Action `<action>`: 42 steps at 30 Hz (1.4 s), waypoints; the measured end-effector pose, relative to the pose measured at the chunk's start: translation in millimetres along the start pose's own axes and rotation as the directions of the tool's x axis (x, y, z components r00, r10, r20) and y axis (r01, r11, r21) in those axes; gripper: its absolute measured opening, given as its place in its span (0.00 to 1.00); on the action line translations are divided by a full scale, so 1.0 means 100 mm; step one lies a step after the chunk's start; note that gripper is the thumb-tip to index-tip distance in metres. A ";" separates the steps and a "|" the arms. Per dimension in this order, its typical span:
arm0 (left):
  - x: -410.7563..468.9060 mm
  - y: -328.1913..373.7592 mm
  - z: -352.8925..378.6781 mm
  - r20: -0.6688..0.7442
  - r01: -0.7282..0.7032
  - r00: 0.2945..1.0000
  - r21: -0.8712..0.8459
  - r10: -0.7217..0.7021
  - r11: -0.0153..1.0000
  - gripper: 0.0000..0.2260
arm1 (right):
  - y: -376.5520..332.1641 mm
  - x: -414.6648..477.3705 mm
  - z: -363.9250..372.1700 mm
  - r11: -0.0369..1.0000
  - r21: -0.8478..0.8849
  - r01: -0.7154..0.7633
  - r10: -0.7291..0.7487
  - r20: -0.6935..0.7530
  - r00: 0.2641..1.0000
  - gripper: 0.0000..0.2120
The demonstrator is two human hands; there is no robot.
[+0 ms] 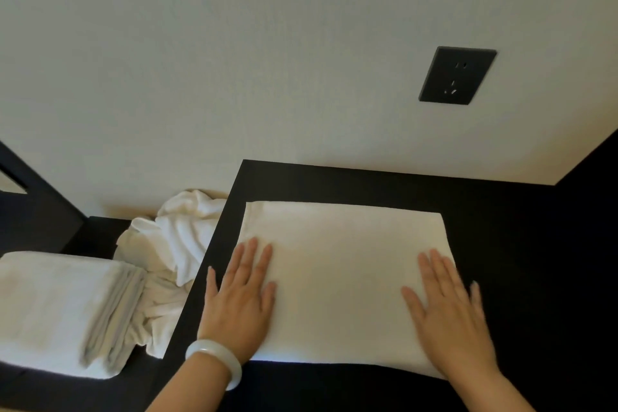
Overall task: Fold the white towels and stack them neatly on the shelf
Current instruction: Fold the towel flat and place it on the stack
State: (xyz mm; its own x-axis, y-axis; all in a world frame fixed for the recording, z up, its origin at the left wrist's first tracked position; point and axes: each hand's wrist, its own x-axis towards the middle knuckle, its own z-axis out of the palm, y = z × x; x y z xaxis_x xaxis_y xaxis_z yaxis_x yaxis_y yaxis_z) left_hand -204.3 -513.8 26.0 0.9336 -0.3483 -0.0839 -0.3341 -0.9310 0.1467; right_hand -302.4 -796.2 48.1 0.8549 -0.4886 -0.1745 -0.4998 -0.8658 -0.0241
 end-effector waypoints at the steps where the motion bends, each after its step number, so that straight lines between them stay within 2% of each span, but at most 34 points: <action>1: 0.03 -0.01 -0.02 -0.007 0.041 0.999 0.007 -0.041 0.999 0.29 | 0.02 0.01 -0.07 0.997 -0.018 -0.069 0.069 -0.002 0.998 0.37; 3: 0.13 0.14 -0.08 -0.054 0.041 0.998 0.075 -0.037 0.996 0.29 | -0.03 0.07 -0.22 0.993 -0.012 -0.117 0.116 -0.070 0.991 0.38; 4: 0.21 0.26 -0.11 -0.061 0.005 0.998 0.060 -0.001 0.998 0.28 | -0.11 0.13 -0.29 0.998 0.042 -0.054 0.059 -0.113 0.992 0.36; 5: 0.31 0.40 -0.15 -0.103 -0.057 0.993 0.069 0.064 0.996 0.27 | -0.25 0.21 -0.33 0.993 0.104 0.057 -0.042 -0.134 0.990 0.33; 7: 0.53 0.71 -0.21 -0.079 -0.194 0.977 0.068 0.200 0.979 0.31 | -0.61 0.39 -0.37 0.944 0.154 0.291 -0.271 -0.141 0.952 0.28; 8: 0.63 0.83 -0.22 -0.042 -0.234 0.971 0.067 0.237 0.970 0.31 | -0.78 0.49 -0.33 0.917 0.136 0.374 -0.356 -0.139 0.924 0.27; 10: 0.83 0.88 -0.17 0.036 -0.283 0.959 0.098 0.281 0.954 0.28 | -0.92 0.69 -0.19 0.892 0.060 0.447 -0.440 -0.101 0.892 0.27; 12: 0.96 0.70 -0.09 0.088 -0.274 0.960 0.129 0.264 0.953 0.29 | -0.78 0.84 -0.10 0.901 0.009 0.434 -0.432 -0.093 0.897 0.28; 15: 1.02 0.27 -0.07 0.066 -0.157 0.986 0.124 0.150 0.980 0.40 | -0.30 0.98 -0.08 0.962 0.032 0.271 -0.267 -0.100 0.959 0.30; 19: 0.96 0.02 -0.14 0.066 -0.005 0.998 0.026 0.003 1.000 0.31 | 0.05 1.08 -0.13 0.992 0.111 0.056 -0.056 -0.006 0.998 0.33; 21: 0.95 0.08 -0.20 0.083 0.041 0.996 0.051 -0.046 0.998 0.29 | 0.04 1.09 -0.18 0.993 0.114 -0.008 0.005 0.026 1.000 0.34; 22: 0.95 0.16 -0.22 0.062 0.064 0.996 0.086 -0.069 0.994 0.28 | 0.00 1.08 -0.21 0.996 0.084 -0.026 0.027 -0.003 1.000 0.33; 24: 0.92 0.45 -0.22 -0.051 0.023 0.999 0.134 -0.016 0.991 0.26 | -0.21 0.98 -0.26 0.999 0.033 0.019 -0.013 -0.169 0.986 0.32; 25: 0.87 0.62 -0.21 -0.104 -0.046 0.993 0.104 0.057 0.994 0.26 | -0.37 0.91 -0.27 0.994 0.037 0.103 -0.092 -0.238 0.967 0.31; 26: 0.83 0.79 -0.17 -0.097 -0.130 0.986 0.070 0.137 0.989 0.28 | -0.54 0.82 -0.25 0.976 0.032 0.215 -0.201 -0.251 0.947 0.30; 28: 0.74 0.98 -0.03 0.014 -0.259 0.966 0.065 0.258 0.964 0.32 | -0.76 0.69 -0.09 0.922 -0.018 0.386 -0.384 -0.148 0.911 0.35; 30: 0.73 0.89 0.02 0.113 -0.211 0.972 0.059 0.204 0.976 0.33 | -0.67 0.68 0.01 0.939 -0.005 0.344 -0.344 -0.067 0.937 0.36; 33: 0.73 0.49 0.01 0.090 -0.044 0.995 0.083 0.037 0.996 0.32 | -0.20 0.78 0.01 0.987 0.052 0.150 -0.145 -0.095 0.985 0.30; 37: 0.58 0.09 -0.15 0.140 0.169 0.976 0.018 -0.170 0.985 0.28 | 0.21 0.74 -0.11 0.993 0.073 -0.089 0.091 -0.029 0.995 0.32; 39: 0.48 0.23 -0.23 0.097 0.186 0.977 0.046 -0.190 0.981 0.28 | 0.07 0.60 -0.19 0.998 0.040 -0.049 0.053 -0.106 0.993 0.32; 42: 0.26 0.76 -0.15 -0.055 -0.032 0.998 0.008 0.032 0.999 0.30 | -0.50 0.28 -0.16 0.969 0.062 0.239 -0.215 -0.260 0.941 0.29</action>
State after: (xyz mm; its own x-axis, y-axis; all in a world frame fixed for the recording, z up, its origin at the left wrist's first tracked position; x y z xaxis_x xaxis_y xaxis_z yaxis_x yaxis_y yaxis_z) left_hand -203.8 -592.3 50.0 0.9280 -0.3717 -0.0252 -0.3648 -0.9203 0.1413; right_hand -251.0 -768.8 60.1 0.9485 -0.3016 0.0967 -0.2888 -0.9490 -0.1264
